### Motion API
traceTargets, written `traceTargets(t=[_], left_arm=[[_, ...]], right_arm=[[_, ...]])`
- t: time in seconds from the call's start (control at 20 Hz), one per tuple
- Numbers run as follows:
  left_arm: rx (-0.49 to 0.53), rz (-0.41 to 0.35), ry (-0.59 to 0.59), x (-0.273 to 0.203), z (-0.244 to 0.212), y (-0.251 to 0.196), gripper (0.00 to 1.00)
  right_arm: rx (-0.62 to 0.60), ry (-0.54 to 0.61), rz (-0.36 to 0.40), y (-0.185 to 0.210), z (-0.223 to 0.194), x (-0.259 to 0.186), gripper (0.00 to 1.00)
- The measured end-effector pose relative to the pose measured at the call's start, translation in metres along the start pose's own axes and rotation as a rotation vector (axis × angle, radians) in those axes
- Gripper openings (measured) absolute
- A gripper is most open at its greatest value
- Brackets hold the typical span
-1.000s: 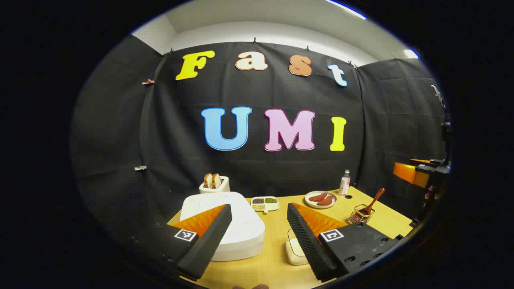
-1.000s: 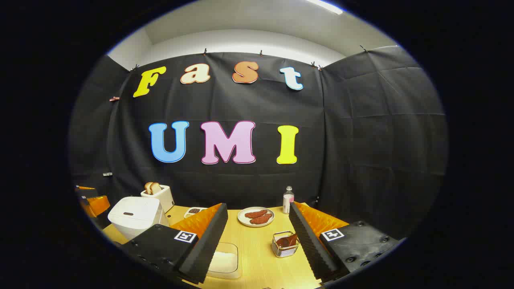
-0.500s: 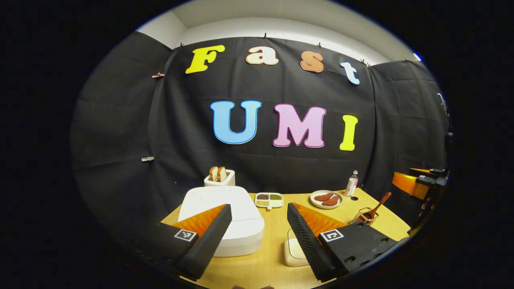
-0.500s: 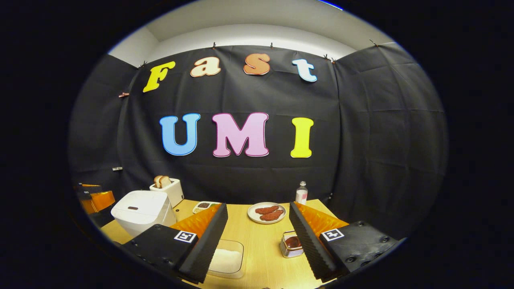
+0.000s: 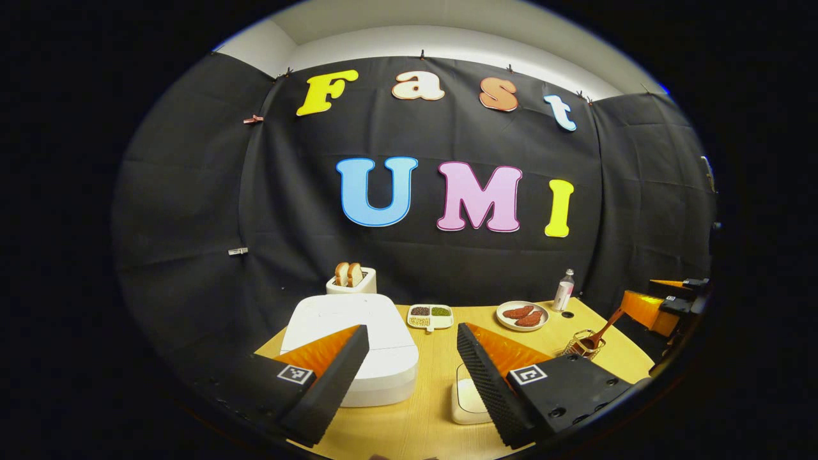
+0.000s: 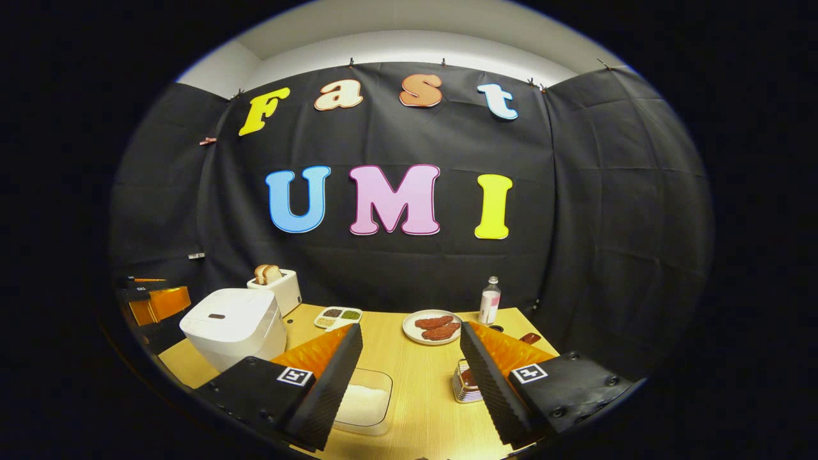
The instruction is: Close the left gripper, press the button to open the rice cooker; take a wooden spoon from the chopstick holder with the right hand, scoop a spoonful of rice and pour it into the rice cooker, then put the wooden spoon back into the chopstick holder.
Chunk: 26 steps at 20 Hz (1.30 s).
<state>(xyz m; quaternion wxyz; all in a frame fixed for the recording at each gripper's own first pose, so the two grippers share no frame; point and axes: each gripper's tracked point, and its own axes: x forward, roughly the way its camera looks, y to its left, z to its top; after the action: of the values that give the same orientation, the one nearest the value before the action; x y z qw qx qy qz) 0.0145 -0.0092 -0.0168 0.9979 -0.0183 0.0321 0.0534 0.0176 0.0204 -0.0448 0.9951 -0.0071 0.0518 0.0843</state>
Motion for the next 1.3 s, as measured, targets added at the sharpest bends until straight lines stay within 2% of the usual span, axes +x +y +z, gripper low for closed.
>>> traceTargets(t=[0.2,0.45,0.55,0.65,0.7,0.85,0.9,0.95,1.1,1.15,1.2,1.25,1.3], left_arm=[[-0.008,0.044,0.037,0.009,-0.006,0.018,0.96],[0.005,0.073,0.019,0.024,0.006,0.043,0.96],[-0.004,0.081,0.040,0.034,0.004,0.053,0.90],[-0.001,0.088,0.046,0.045,0.004,0.062,0.79],[0.013,0.094,0.048,0.050,0.004,0.067,0.63],[0.061,0.071,0.050,0.065,0.010,0.069,0.53],[0.074,0.065,0.050,0.070,0.012,0.071,0.45],[0.082,0.048,0.054,0.075,0.012,0.069,0.42],[0.089,0.060,0.083,0.091,0.005,0.075,0.29],[0.089,0.058,0.088,0.095,0.005,0.076,0.02],[0.092,0.070,0.087,0.099,0.005,0.081,0.09],[0.089,0.074,0.091,0.104,0.005,0.085,0.09],[0.082,0.069,0.108,0.111,0.001,0.086,0.02]], right_arm=[[0.003,0.001,0.027,0.005,-0.003,0.000,0.97],[0.007,0.016,0.042,0.005,-0.008,-0.004,0.97],[-0.005,0.019,0.042,0.004,-0.009,-0.005,0.97],[-0.009,0.017,0.041,0.002,-0.009,-0.006,0.97],[-0.010,0.020,0.042,0.001,-0.010,-0.008,0.97],[-0.013,0.020,0.027,-0.007,-0.011,-0.012,0.97],[-0.014,0.022,0.018,-0.010,-0.012,-0.013,0.97],[-0.013,0.026,0.010,-0.013,-0.013,-0.014,0.97],[-0.006,0.026,-0.015,-0.019,-0.012,-0.016,0.97],[-0.006,0.020,-0.022,-0.020,-0.011,-0.018,0.97],[-0.010,0.015,-0.032,-0.023,-0.009,-0.020,0.96],[-0.016,0.010,-0.042,-0.024,-0.008,-0.022,0.96],[-0.021,0.006,-0.054,-0.027,-0.007,-0.023,0.96]])
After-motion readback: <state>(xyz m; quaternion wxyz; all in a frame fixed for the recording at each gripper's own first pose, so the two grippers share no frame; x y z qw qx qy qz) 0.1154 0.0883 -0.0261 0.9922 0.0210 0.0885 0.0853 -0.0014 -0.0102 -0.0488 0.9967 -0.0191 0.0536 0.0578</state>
